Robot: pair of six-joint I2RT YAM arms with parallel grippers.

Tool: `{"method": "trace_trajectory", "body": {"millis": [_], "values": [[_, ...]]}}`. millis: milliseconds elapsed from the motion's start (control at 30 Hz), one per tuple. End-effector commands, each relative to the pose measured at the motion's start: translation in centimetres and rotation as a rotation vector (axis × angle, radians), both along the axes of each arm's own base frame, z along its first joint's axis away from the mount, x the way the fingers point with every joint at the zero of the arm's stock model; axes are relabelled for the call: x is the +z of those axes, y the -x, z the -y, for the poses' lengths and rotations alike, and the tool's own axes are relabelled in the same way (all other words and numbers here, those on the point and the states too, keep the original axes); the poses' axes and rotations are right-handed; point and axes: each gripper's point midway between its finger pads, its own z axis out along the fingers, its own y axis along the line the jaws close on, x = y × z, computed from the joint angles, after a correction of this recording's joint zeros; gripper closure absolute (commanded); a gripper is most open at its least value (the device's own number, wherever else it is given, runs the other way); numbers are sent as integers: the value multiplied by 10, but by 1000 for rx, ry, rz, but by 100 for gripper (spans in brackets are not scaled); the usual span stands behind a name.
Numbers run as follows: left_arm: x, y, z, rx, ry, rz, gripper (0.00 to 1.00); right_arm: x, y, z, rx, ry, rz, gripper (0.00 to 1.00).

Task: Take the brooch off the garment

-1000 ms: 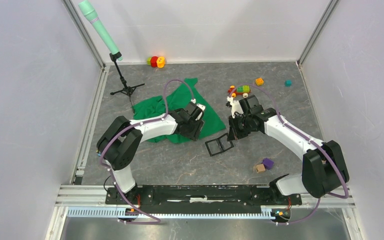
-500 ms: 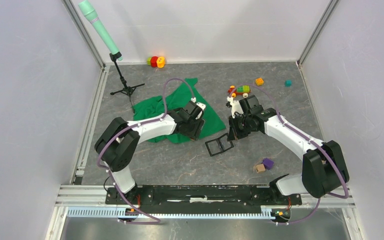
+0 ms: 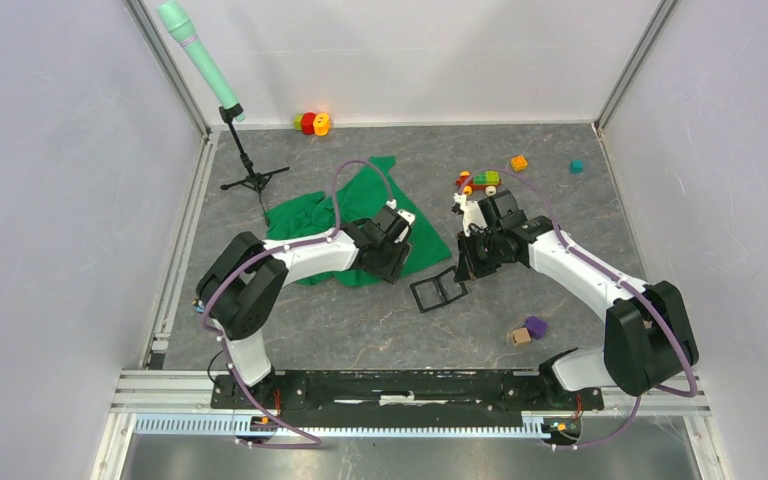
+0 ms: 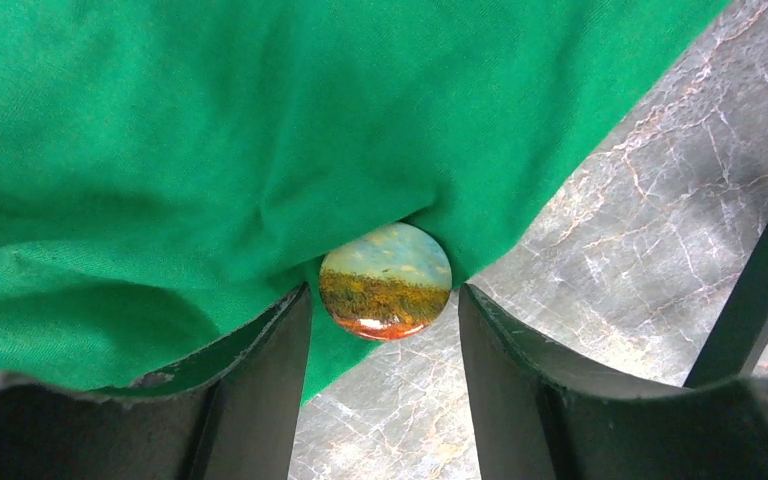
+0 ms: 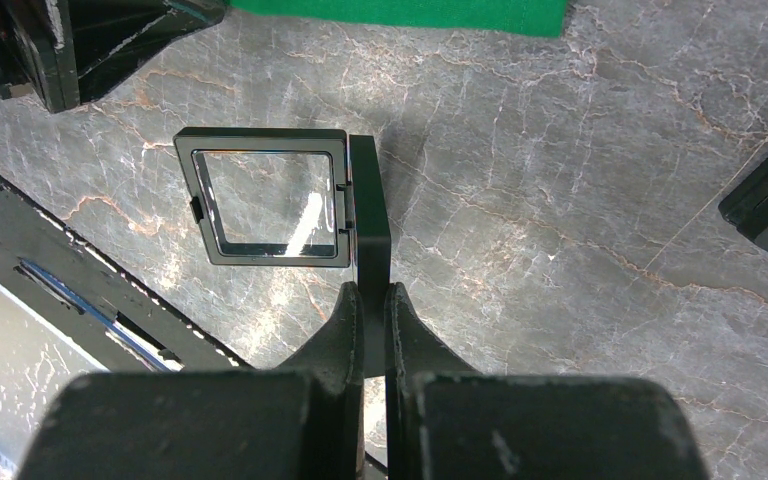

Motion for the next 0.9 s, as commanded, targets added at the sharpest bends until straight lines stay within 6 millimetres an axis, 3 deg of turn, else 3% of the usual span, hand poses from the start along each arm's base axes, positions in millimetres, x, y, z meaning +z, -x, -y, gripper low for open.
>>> {"method": "trace_trajectory", "body": {"millis": [0,100,533,867], "values": [[7,-12,9,-24,-21,59,39,7,-4,-3,13,-26,38,100],[8,-12,8,-25,-42,75,39,5,-8,2,-10,4,46,100],[17,-14,11,-37,-46,94,57,-2,-11,6,-18,40,35,93],[50,-4,25,-100,105,135,58,-3,-12,4,-12,38,33,79]]}}
